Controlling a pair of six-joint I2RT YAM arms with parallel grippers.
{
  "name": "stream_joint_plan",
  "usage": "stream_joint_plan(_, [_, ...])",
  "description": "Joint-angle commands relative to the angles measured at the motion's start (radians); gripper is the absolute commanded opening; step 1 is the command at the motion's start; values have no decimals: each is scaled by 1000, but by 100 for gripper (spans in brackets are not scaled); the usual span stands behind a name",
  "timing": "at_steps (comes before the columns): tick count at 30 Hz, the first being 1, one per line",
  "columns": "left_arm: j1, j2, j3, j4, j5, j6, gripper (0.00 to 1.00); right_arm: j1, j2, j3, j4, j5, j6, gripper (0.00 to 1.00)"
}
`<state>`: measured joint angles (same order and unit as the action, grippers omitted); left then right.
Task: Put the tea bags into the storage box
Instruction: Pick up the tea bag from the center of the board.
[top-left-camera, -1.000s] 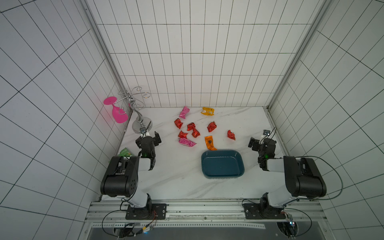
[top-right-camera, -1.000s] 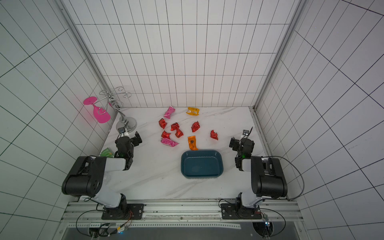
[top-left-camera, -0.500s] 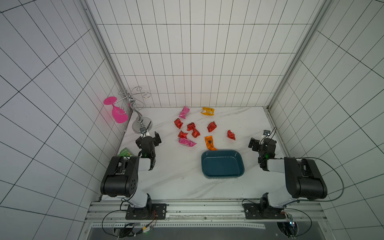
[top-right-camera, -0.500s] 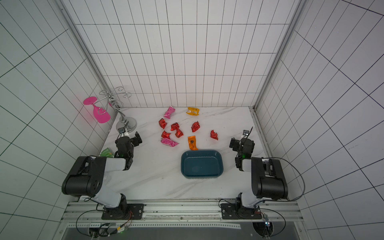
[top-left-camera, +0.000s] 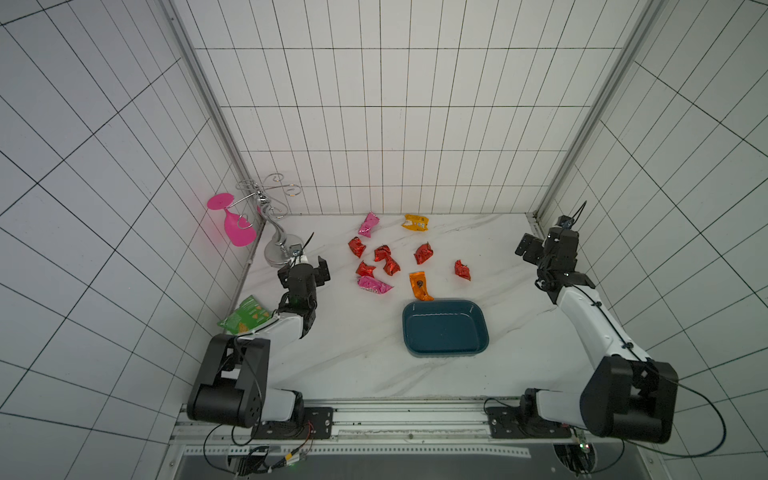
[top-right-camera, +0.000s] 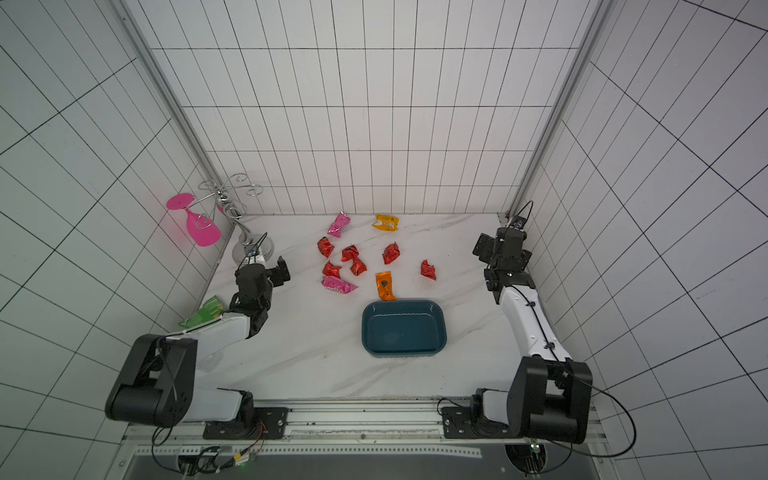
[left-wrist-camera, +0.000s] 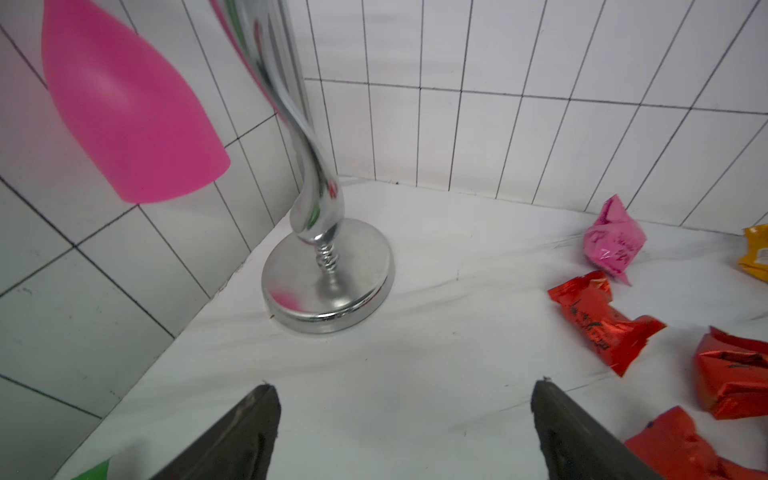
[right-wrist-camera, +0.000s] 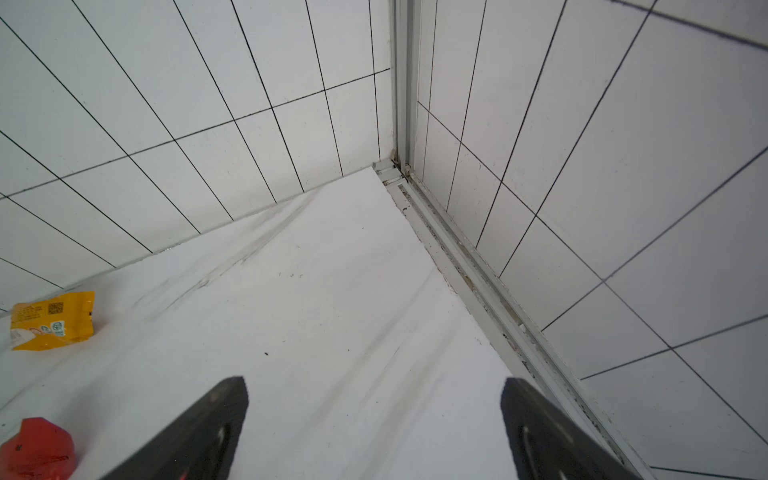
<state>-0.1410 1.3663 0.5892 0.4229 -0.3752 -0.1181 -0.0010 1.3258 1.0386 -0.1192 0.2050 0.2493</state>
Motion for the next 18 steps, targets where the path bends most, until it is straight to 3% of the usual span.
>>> stream_joint_plan(1, [-49, -90, 173, -397, -28, -106, 97, -6, 64, 199, -454, -99, 125, 100])
stream_joint_plan(4, [-78, -119, 297, -630, 65, -245, 98, -1, 143, 333, -665, -246, 146, 99])
stream_joint_plan(8, [-117, -130, 398, -840, 251, -420, 98, 51, 180, 373, -793, -380, 116, 96])
stream_joint_plan(13, [-144, -114, 419, -1027, 424, -595, 98, 143, 144, 321, -833, -396, 102, 95])
stream_joint_plan(18, [-146, -61, 399, -1132, 564, -646, 98, 225, 223, 308, -821, -387, 89, 96])
